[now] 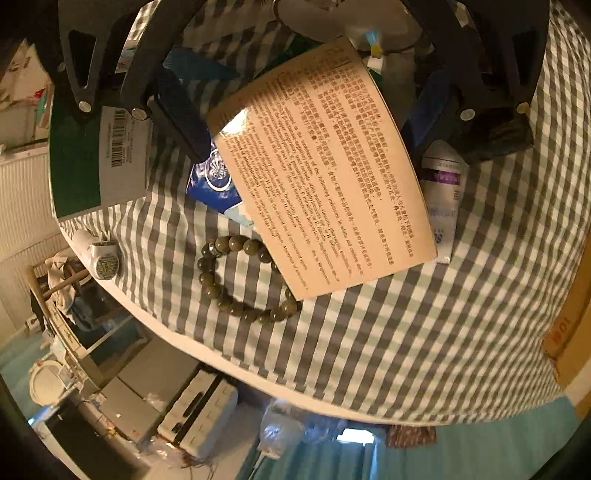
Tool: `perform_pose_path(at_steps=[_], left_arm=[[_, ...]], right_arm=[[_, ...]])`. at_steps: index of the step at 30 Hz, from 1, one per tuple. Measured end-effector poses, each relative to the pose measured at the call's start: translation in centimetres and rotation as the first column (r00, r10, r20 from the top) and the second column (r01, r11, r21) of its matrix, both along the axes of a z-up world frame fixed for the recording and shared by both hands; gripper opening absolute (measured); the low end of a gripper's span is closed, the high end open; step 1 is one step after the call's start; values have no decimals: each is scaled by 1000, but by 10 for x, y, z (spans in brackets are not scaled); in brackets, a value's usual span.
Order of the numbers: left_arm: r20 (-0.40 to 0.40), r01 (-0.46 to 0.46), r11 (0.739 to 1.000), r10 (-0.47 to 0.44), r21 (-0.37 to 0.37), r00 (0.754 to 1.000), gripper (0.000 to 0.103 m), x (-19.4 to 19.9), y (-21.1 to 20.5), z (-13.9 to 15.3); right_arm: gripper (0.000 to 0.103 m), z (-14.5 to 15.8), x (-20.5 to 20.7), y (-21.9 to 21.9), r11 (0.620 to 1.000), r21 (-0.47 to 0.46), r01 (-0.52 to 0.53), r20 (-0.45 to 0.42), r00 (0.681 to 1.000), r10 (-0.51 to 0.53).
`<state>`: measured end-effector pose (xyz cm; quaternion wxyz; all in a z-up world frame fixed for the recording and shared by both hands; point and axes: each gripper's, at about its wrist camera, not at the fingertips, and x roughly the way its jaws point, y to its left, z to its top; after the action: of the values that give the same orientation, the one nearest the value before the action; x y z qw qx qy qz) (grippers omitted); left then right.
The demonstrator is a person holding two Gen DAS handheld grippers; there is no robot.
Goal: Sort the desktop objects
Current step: 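Grasp the tan box with the left tool while the right tool grasps the green medicine box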
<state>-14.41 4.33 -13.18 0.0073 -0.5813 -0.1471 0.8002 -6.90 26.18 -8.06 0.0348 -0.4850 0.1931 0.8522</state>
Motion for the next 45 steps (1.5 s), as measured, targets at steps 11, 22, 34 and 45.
perform_pose_path(at_steps=[11,22,34,45], left_arm=[[1,104,994,-104,42,995,91,4,-15,12],[68,206,974,-201,-91,977,84,42,-25,29],[97,240,961,-228,-138,969,84,65,-29,39],[102,221,956,-205,-195,974,99,45,-17,12]], right_arm=[[80,-7,-6,-20,992,95,-82,8,997,82],[80,4,11,-8,995,61,-73,15,997,72],[80,25,30,-20,990,80,-119,-6,993,120],[81,21,25,-34,979,139,-149,10,989,149]])
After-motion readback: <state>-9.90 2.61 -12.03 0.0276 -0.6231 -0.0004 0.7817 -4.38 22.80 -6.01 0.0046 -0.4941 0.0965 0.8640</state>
